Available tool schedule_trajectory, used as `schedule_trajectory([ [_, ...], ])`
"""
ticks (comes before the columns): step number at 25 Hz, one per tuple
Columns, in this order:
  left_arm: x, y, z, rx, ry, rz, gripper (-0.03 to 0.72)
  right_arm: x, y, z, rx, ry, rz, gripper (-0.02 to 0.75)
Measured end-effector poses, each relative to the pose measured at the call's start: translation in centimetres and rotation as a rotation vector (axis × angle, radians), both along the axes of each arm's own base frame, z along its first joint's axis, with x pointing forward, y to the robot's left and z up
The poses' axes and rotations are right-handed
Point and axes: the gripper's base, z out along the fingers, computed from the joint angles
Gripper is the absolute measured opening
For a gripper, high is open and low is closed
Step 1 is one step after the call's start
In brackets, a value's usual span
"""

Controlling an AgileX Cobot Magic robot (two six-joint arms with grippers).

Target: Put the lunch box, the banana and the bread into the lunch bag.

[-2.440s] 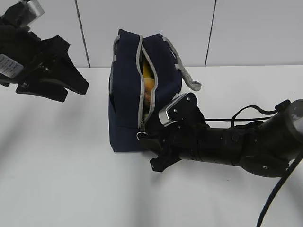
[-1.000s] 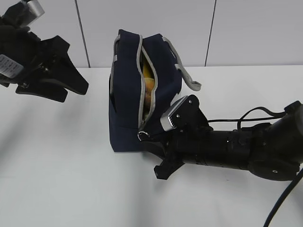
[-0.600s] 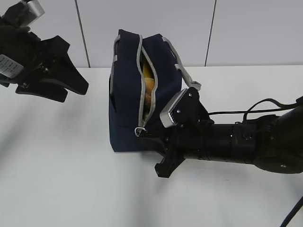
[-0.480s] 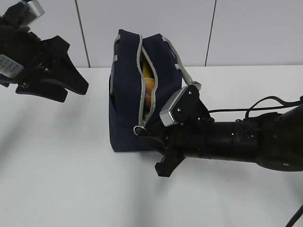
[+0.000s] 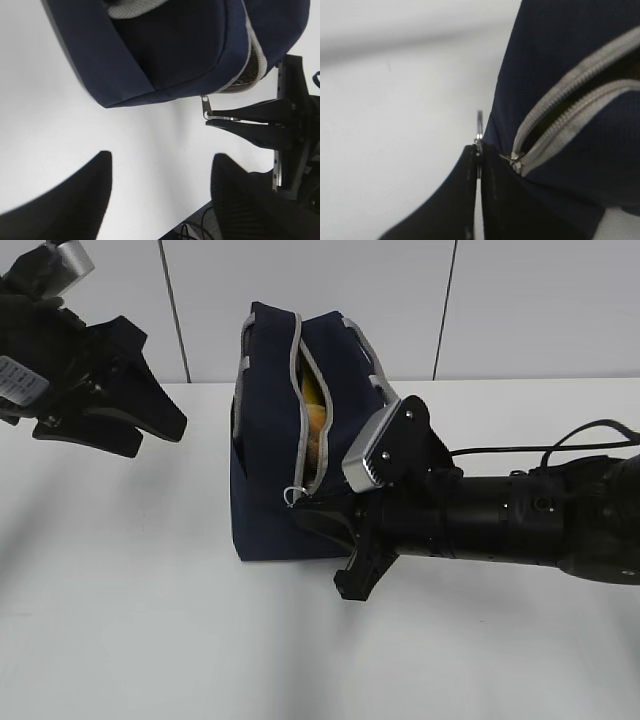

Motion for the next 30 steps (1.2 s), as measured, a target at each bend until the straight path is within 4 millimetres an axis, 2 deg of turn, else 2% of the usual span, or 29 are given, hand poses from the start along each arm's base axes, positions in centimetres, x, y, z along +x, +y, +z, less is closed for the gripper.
schedule_trajectory([
  [4,0.0,0.0,0.0,0.0,0.001,0.0,0.433,0.4,-0.7,1.1,-0.008,-0.019,0.012,-0.016],
  [10,0.0,0.0,0.0,0.0,0.002,-0.001,0.433,2.2,-2.1,3.1,0.039,0.015,0.081,-0.016],
  [24,0.2,-0.3,0.3,-0.037,-0.038,-0.019,0.433,3.2,-1.4,9.0,0.02,-0.003,0.196,-0.016],
  [30,0.4,-0.4,0.4,-0.038,-0.088,-0.044,0.433,3.7,-1.4,9.7,0.013,-0.005,0.18,-0.016],
])
